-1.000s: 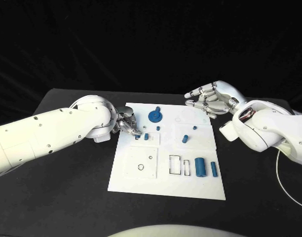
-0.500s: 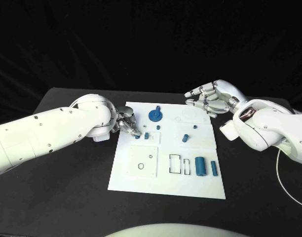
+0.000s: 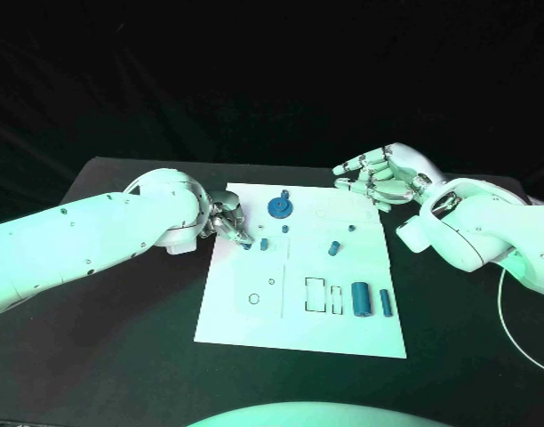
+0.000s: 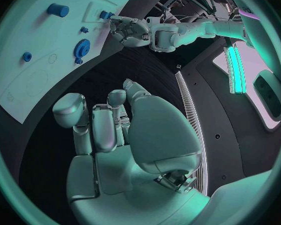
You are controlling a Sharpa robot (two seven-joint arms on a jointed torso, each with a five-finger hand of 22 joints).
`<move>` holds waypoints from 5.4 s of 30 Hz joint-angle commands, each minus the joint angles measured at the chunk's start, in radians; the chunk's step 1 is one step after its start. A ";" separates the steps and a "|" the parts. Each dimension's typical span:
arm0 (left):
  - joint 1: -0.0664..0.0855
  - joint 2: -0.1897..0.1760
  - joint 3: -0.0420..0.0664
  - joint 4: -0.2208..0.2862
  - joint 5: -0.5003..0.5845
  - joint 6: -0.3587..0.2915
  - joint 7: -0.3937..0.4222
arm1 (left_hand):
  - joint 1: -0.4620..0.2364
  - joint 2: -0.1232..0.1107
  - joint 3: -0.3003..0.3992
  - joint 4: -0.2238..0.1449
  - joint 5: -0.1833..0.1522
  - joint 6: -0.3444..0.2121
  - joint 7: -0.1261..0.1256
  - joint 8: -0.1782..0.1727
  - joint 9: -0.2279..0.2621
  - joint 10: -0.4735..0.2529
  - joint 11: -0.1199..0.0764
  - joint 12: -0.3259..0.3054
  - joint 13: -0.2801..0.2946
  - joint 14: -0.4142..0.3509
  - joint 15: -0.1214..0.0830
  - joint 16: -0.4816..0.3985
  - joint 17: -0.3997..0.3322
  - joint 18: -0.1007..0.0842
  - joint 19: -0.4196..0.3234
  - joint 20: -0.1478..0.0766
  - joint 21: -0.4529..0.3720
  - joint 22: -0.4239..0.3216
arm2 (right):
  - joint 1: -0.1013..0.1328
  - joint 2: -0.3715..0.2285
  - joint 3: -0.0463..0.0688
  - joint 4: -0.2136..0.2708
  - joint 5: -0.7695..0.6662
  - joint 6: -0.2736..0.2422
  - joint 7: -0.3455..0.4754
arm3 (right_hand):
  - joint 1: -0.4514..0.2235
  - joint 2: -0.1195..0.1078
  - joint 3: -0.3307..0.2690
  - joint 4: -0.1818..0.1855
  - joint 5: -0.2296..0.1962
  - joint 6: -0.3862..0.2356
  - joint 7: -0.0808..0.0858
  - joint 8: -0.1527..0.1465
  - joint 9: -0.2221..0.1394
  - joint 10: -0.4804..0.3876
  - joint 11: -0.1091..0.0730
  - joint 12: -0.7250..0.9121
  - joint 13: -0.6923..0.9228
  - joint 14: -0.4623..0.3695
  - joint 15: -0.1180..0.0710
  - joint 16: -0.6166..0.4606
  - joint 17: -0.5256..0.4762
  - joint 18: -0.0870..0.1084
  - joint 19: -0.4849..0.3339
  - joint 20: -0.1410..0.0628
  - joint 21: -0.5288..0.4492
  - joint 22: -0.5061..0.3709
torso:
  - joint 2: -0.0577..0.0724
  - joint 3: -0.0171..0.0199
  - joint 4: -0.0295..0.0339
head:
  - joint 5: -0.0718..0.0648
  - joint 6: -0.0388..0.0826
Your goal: Assemble the parts on the task board
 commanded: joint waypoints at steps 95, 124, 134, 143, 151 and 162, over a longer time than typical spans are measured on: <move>-0.003 -0.014 0.012 0.006 0.158 -0.231 -0.042 | -0.263 0.028 -0.337 0.108 0.077 0.026 0.002 -0.051 -0.010 -0.124 0.007 -0.243 -0.254 0.103 -0.002 0.002 0.263 0.004 0.001 -0.005 -0.026 0.049 | -0.004 -0.002 -0.001 -0.001 -0.004 0.023 0.006 | -0.012 0.000 0.004 0.006 0.007 -0.006 0.003 0.007 -0.001 -0.005 -0.001 -0.006 -0.006 0.030 0.001 -0.010 -0.006 0.020 -0.009 0.000 -0.009 -0.009 | -0.001 0.0001 -0.0005 | -0.012 -0.010; -0.015 0.129 -0.032 -0.112 -0.233 -0.347 0.365 | 0.227 0.034 -0.294 -0.078 0.001 -0.019 0.110 -0.407 -0.407 -0.343 0.130 -0.762 -0.822 -0.249 0.102 -0.832 -0.712 0.129 -0.323 0.094 -0.867 -0.677 | -0.004 0.002 -0.001 -0.003 -0.004 0.022 0.007 | -0.012 0.000 0.004 0.006 0.007 -0.006 0.003 0.007 -0.001 -0.005 -0.001 -0.006 -0.006 0.030 0.001 -0.010 -0.006 0.020 -0.009 0.000 -0.009 -0.009 | 0.001 -0.0004 -0.0011 | -0.030 0.005; -0.024 0.180 -0.036 -0.154 -0.300 -0.301 0.320 | 0.210 0.040 -0.285 -0.074 0.000 0.051 0.101 -0.450 -0.460 -0.295 0.116 -0.790 -0.892 -0.054 0.087 -0.415 -0.340 0.112 -0.165 0.075 -0.690 -0.537 | -0.005 0.005 -0.001 -0.003 -0.004 0.023 0.008 | -0.012 0.000 0.004 0.006 0.007 -0.006 0.003 0.007 -0.001 -0.005 -0.001 -0.006 -0.006 0.030 0.001 -0.010 -0.006 0.020 -0.009 0.000 -0.009 -0.009 | 0.001 0.0007 -0.0019 | -0.029 0.003; -0.027 0.203 -0.037 -0.172 -0.310 -0.282 0.321 | 0.209 0.038 -0.257 -0.078 0.001 0.084 0.096 -0.473 -0.483 -0.260 0.111 -0.810 -0.923 -0.001 0.079 -0.269 -0.189 0.071 -0.077 0.069 -0.437 -0.301 | -0.005 0.005 -0.001 -0.002 -0.004 0.024 0.008 | -0.012 0.000 0.004 0.006 0.007 -0.006 0.003 0.007 -0.001 -0.005 -0.001 -0.006 -0.006 0.030 0.001 -0.010 -0.006 0.020 -0.009 0.000 -0.009 -0.009 | 0.000 0.0009 -0.0013 | -0.033 0.002; -0.028 0.217 -0.037 -0.180 -0.311 -0.266 0.321 | 0.211 0.039 -0.243 -0.082 0.001 0.099 0.092 -0.478 -0.488 -0.243 0.107 -0.819 -0.926 0.008 0.075 -0.255 -0.183 0.062 -0.058 0.066 -0.379 -0.246 | -0.005 0.007 -0.001 -0.002 -0.004 0.025 0.007 | -0.011 0.000 0.006 0.005 0.009 -0.007 0.003 0.007 -0.001 -0.005 -0.001 -0.005 -0.005 0.031 0.001 -0.010 -0.005 0.020 -0.008 -0.001 -0.010 -0.009 | 0.000 0.0010 -0.0018 | -0.034 0.001; -0.030 0.223 -0.037 -0.176 -0.312 -0.253 0.323 | 0.214 0.039 -0.223 -0.092 0.001 0.124 0.088 -0.480 -0.491 -0.214 0.101 -0.828 -0.925 0.014 0.071 -0.246 -0.184 0.055 -0.047 0.062 -0.332 -0.199 | -0.005 0.009 -0.001 -0.004 -0.004 0.027 0.007 | -0.011 0.000 0.006 0.005 0.009 -0.007 0.003 0.007 -0.001 -0.005 -0.001 -0.005 -0.005 0.031 0.001 -0.010 -0.005 0.020 -0.008 -0.001 -0.010 -0.009 | 0.000 0.0004 0.0001 | -0.035 -0.002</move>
